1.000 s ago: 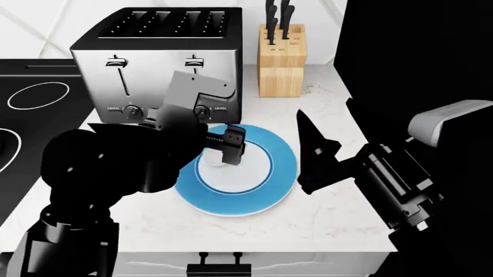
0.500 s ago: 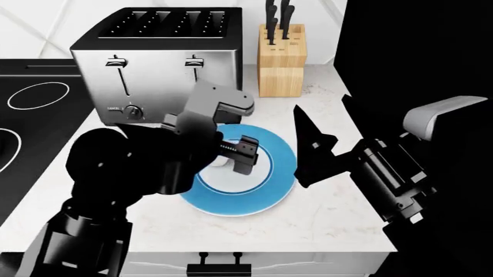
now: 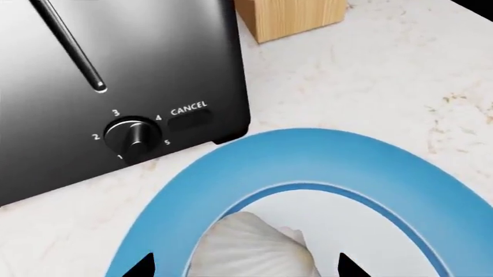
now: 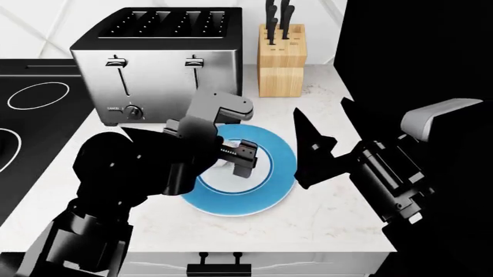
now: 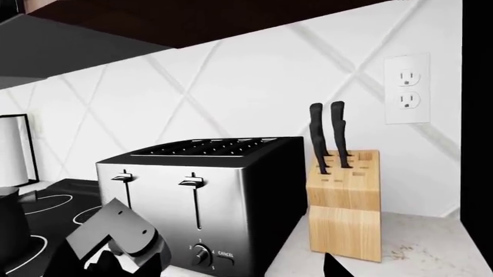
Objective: Frozen meat rests on a plate on the counter. Retrieve the meat and place it in a pot on a burner. Then turn the burner on.
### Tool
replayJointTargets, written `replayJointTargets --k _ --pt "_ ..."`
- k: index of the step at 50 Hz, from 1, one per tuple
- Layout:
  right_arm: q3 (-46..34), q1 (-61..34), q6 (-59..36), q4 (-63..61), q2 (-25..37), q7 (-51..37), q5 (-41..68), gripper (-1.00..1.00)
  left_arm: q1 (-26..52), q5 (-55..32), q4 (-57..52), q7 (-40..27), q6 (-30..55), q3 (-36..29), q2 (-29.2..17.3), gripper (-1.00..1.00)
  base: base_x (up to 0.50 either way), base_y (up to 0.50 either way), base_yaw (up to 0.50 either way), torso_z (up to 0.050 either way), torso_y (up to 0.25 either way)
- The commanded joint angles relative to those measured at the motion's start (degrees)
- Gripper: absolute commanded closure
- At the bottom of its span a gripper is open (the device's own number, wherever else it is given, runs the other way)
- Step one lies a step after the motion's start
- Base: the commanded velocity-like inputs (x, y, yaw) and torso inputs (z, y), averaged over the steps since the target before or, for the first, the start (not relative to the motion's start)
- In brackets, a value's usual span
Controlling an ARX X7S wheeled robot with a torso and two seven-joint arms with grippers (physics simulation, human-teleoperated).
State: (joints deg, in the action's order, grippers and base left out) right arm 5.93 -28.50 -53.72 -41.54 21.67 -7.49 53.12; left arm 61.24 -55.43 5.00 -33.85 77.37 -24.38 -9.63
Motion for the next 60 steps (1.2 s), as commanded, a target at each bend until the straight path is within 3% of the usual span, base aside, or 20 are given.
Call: replayJointTargets --k 1,29,40,60 --pt "-0.6 0.3 0.6 0.7 0.2 0.2 -0.4 -1.00 -0.2 0.3 1.6 1.0 -1.6 -1.2 -0.3 -1.00 0.00 0.00 0.00 0.000 0.000" --pt "-2.6 0.0 2.0 2.8 0.1 0.7 -1.6 -1.00 0.1 1.2 4.9 3.4 -4.9 -3.8 -0.6 -1.00 0.00 0.00 0.00 0.000 0.000" --pt "2.6 2.4 0.6 0.3 3.2 0.4 3.9 -1.00 0.3 1.2 5.6 3.9 -5.4 -4.6 -0.3 -1.00 0.00 0.00 0.00 0.000 0.000" --pt "3.1 3.1 0.9 0.6 4.3 0.6 5.0 -1.00 0.4 1.4 7.6 5.0 -7.1 -5.9 -0.6 -1.00 0.00 0.00 0.00 0.000 0.000"
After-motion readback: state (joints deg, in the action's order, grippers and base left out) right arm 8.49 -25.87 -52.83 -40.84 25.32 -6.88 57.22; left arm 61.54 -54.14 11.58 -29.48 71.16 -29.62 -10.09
